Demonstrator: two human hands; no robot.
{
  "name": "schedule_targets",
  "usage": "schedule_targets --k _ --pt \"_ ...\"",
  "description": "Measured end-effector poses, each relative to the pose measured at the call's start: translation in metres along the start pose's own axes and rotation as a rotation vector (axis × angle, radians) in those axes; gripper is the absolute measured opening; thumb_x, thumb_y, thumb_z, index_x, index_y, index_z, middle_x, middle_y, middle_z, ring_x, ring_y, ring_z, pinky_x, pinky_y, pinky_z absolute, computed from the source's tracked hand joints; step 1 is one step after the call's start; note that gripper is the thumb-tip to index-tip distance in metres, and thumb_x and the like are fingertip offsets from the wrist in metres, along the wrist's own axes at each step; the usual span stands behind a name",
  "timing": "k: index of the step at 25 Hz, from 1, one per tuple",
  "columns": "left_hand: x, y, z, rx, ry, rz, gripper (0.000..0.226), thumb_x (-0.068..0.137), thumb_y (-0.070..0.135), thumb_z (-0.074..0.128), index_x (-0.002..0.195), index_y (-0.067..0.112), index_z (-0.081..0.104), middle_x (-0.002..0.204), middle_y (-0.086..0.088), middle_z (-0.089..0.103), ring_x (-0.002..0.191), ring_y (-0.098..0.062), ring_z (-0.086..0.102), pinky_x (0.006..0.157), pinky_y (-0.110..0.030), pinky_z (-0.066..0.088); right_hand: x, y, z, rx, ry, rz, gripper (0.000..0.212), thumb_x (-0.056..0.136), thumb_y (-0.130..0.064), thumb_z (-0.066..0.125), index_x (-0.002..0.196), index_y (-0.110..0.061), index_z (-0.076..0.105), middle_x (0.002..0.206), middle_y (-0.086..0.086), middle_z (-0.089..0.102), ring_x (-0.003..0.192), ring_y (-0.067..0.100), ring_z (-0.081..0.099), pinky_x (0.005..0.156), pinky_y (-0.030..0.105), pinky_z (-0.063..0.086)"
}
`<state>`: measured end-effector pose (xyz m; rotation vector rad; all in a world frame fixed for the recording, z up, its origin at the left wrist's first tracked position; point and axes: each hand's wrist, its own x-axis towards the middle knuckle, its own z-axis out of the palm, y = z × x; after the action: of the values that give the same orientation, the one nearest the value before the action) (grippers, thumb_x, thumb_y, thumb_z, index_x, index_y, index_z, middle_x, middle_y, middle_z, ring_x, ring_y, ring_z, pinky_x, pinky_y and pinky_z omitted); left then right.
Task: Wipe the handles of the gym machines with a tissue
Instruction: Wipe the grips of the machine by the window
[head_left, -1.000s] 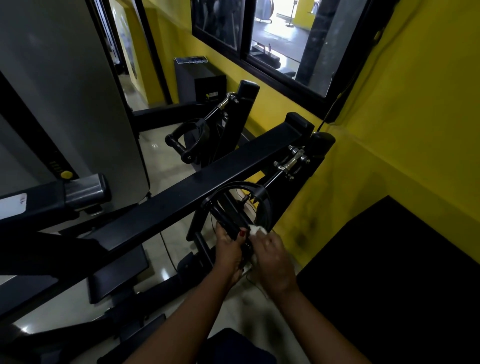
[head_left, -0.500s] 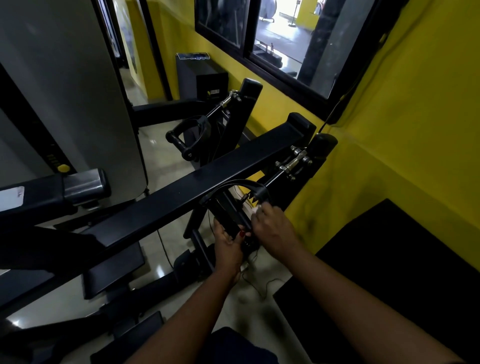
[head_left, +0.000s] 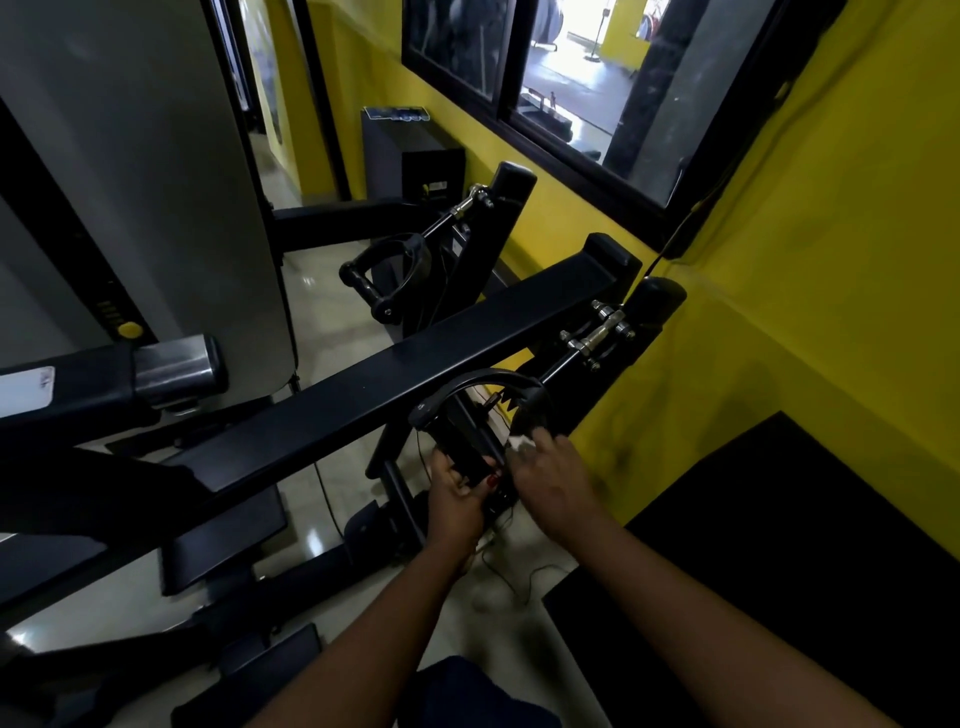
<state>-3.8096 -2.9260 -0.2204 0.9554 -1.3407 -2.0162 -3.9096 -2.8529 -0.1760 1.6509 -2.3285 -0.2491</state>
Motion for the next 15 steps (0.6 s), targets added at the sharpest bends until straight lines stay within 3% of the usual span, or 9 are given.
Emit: schedule_targets --k 3,6,8,10,12,13,15 --pt "0.002 0.0 -0.004 0.071 -0.018 -0.013 0.057 0.084 -0.009 0.064 0.13 0.015 0.039 0.106 0.001 0.066 0.1 -0.013 0.066 0.089 -0.039 0.055 0.007 0.026 0.002 -0.201 0.16 -0.086 0.03 0.08 -0.014 0.048 0.101 -0.01 0.069 0.088 0.007 0.067 0.081 0.024 0.056 0.061 0.034 0.039" --pt "0.001 0.003 -0.004 0.113 -0.041 -0.025 0.052 0.085 -0.011 0.062 0.125 0.012 0.039 0.105 0.003 0.064 0.098 -0.01 0.065 0.078 -0.026 0.056 -0.009 -0.001 0.027 0.114 0.031 0.104 0.041 0.082 -0.006 0.056 0.122 -0.008 0.062 0.111 0.011 0.067 0.095 0.027 0.057 0.073 0.036 0.051" --pt "-0.001 0.006 -0.004 0.13 -0.052 -0.024 0.05 0.085 -0.012 0.061 0.121 0.014 0.039 0.105 0.004 0.063 0.096 -0.006 0.065 0.072 -0.019 0.055 -0.02 -0.02 0.034 0.441 -0.042 0.232 0.048 0.084 0.001 0.055 0.13 -0.011 0.058 0.122 0.008 0.064 0.109 0.027 0.055 0.09 0.033 0.048" --pt "-0.003 0.007 -0.004 0.139 -0.055 -0.036 0.05 0.085 -0.012 0.06 0.12 0.016 0.038 0.106 0.002 0.063 0.096 -0.006 0.064 0.07 -0.018 0.055 -0.021 -0.014 0.031 0.518 -0.01 0.201 0.045 0.083 -0.001 0.059 0.125 -0.017 0.064 0.112 0.005 0.068 0.104 0.026 0.058 0.085 0.031 0.048" --pt "-0.005 0.01 -0.004 0.165 -0.062 -0.039 0.053 0.086 -0.01 0.061 0.122 0.018 0.036 0.107 0.003 0.062 0.095 -0.004 0.063 0.071 -0.018 0.054 -0.011 0.004 0.022 0.287 0.106 0.041 0.034 0.072 -0.012 0.076 0.105 -0.02 0.073 0.088 0.002 0.072 0.085 0.025 0.057 0.064 0.031 0.047" --pt "-0.006 0.012 -0.003 0.173 -0.07 -0.041 0.056 0.086 -0.01 0.061 0.124 0.02 0.035 0.106 0.005 0.062 0.095 -0.002 0.063 0.071 -0.018 0.054 -0.008 0.014 0.015 0.145 0.177 -0.023 0.028 0.07 -0.016 0.078 0.097 -0.017 0.073 0.083 0.002 0.071 0.083 0.024 0.054 0.062 0.031 0.044" --pt "-0.006 0.015 -0.003 0.179 -0.092 -0.055 0.062 0.086 -0.01 0.061 0.127 0.025 0.031 0.103 0.007 0.062 0.092 -0.001 0.063 0.071 -0.018 0.053 0.001 0.032 0.002 -0.004 0.386 -0.173 0.02 0.089 -0.016 0.057 0.1 -0.009 0.073 0.091 0.008 0.071 0.093 0.027 0.053 0.072 0.037 0.043"
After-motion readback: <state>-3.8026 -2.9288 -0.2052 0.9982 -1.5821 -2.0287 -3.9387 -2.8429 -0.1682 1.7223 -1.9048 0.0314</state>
